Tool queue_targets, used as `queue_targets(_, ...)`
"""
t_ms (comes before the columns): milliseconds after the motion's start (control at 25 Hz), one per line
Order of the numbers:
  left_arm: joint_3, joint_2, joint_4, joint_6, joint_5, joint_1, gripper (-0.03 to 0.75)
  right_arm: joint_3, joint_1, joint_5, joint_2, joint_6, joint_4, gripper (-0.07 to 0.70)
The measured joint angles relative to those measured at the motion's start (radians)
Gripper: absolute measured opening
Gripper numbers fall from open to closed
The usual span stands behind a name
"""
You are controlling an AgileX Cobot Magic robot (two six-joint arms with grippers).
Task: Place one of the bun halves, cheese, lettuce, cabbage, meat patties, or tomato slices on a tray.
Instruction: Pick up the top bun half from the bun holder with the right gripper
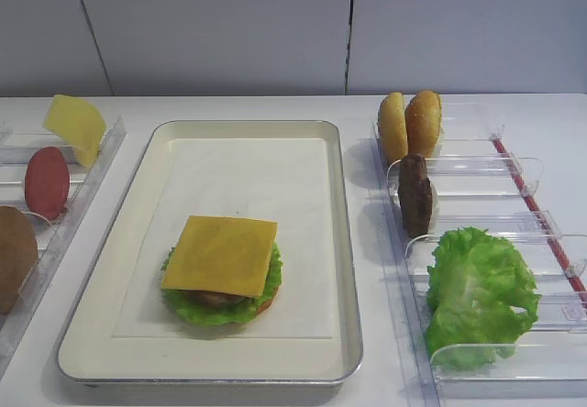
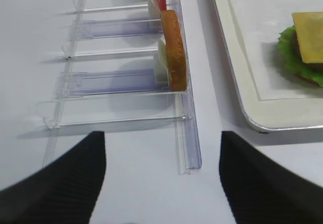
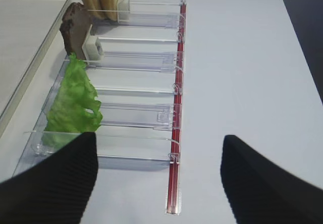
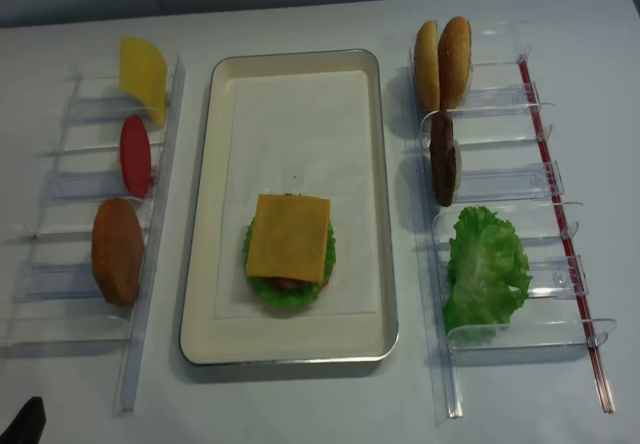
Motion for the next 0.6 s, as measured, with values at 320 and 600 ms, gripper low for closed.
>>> queue_targets(320,0.000,0.000,0.000,0.000,0.000,0.000,0.450,0.000,0.000,0.000,0.000,0.000,0.000,0.545)
queue_targets(600,0.000,0.000,0.000,0.000,0.000,0.000,0.450,0.000,0.000,0.000,0.000,0.000,0.000,0.545)
